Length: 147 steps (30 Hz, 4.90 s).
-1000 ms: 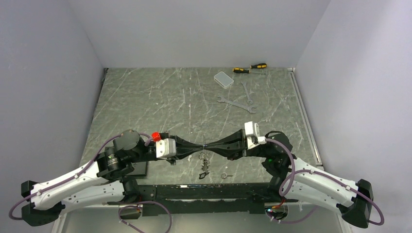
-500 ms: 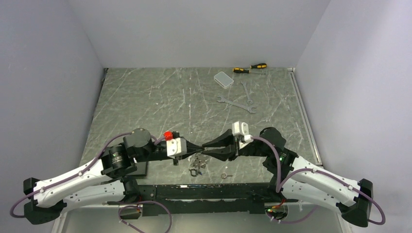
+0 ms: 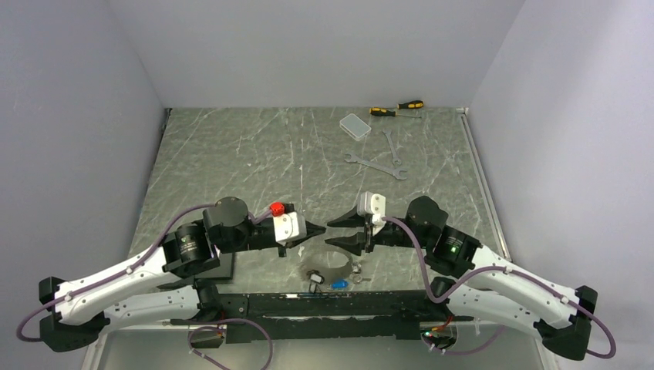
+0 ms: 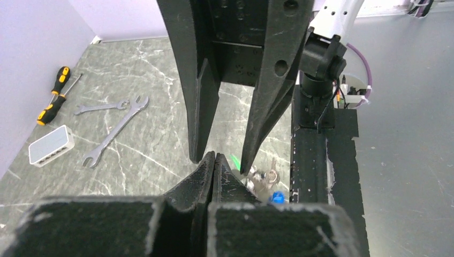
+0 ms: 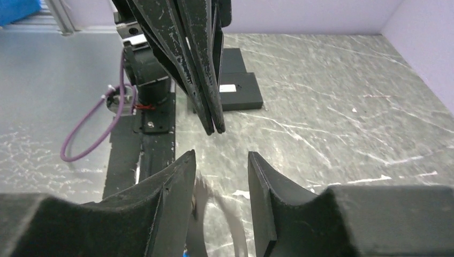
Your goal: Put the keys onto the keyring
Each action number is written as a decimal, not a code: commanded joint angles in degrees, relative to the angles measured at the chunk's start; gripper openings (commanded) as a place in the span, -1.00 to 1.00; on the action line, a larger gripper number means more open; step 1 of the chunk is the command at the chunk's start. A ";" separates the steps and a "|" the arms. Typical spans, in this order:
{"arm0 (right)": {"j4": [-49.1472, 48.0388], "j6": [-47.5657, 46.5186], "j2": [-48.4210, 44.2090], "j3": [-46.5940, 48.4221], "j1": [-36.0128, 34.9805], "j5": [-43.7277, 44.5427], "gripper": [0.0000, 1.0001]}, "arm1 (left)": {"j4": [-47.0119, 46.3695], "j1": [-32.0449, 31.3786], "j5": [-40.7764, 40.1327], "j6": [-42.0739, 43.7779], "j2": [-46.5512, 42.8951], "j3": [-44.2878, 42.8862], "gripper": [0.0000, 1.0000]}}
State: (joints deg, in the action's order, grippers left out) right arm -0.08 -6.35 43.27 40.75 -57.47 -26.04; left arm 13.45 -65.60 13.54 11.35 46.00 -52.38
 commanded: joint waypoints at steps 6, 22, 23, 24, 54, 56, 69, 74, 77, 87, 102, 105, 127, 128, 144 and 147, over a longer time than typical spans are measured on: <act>3.61 -0.84 -1.85 1.58 -0.10 10.50 -0.08 | -0.54 -0.31 -9.55 -0.22 1.20 -0.25 -1.00; 0.34 11.44 16.63 -4.20 -9.62 22.36 0.18 | 17.26 18.14 -34.77 -15.22 4.46 -0.88 0.99; 0.33 11.45 18.28 -3.83 -10.23 22.28 0.18 | 19.39 22.01 -31.95 -15.67 6.41 -2.66 0.98; 0.32 11.80 19.96 -3.54 -10.65 22.30 0.18 | 20.70 25.12 -29.40 -15.82 8.07 -3.42 0.97; 21.35 50.33 29.47 -3.48 -26.35 54.48 -0.23 | 14.16 37.83 -9.53 -14.74 3.99 5.81 0.83; 21.41 50.25 30.37 -3.34 -26.32 54.67 -0.19 | 14.10 37.83 -9.87 -14.74 3.69 5.88 0.98; 16.83 48.58 33.97 -3.77 -26.27 49.67 -0.18 | 14.49 37.84 -10.29 -14.34 3.62 5.47 0.99; 16.46 45.35 33.83 -2.56 -26.29 49.19 -0.18 | 14.37 37.84 -10.27 -14.13 3.23 5.63 0.99; 16.01 41.88 34.13 -1.14 -26.31 47.60 -0.08 | 14.28 37.85 -9.67 -13.99 3.05 5.54 0.99; 10.08 30.83 39.09 1.08 -26.29 42.62 0.06 | 14.15 37.84 -9.50 -13.59 1.70 5.83 0.99; 8.27 26.38 44.80 0.37 -26.26 43.70 -0.76 | 14.32 37.87 -9.03 -13.42 1.30 5.80 0.98; 8.07 25.00 44.71 0.68 -26.29 43.47 -0.93 | 14.32 37.90 -9.06 -13.33 1.31 5.80 0.97; 10.61 25.49 33.31 0.12 -18.29 39.43 0.09 | 13.74 37.83 -9.47 -12.50 0.80 6.28 0.96; 11.29 26.58 33.59 0.36 -18.29 39.61 0.12 | 13.69 37.86 -9.49 -12.42 0.77 6.32 0.96; 22.36 45.39 19.54 -4.69 -10.31 48.06 0.21 | 3.79 33.92 6.17 -9.36 -1.10 13.19 0.94; 26.56 51.55 14.31 -5.84 -7.94 54.53 0.22 | 4.01 30.10 5.08 -9.22 0.71 13.41 0.89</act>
State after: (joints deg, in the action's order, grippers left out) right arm 20.08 34.83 63.55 36.34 -68.16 19.68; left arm 21.41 -31.48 15.53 0.80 45.67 -39.09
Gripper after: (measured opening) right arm 0.607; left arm 0.963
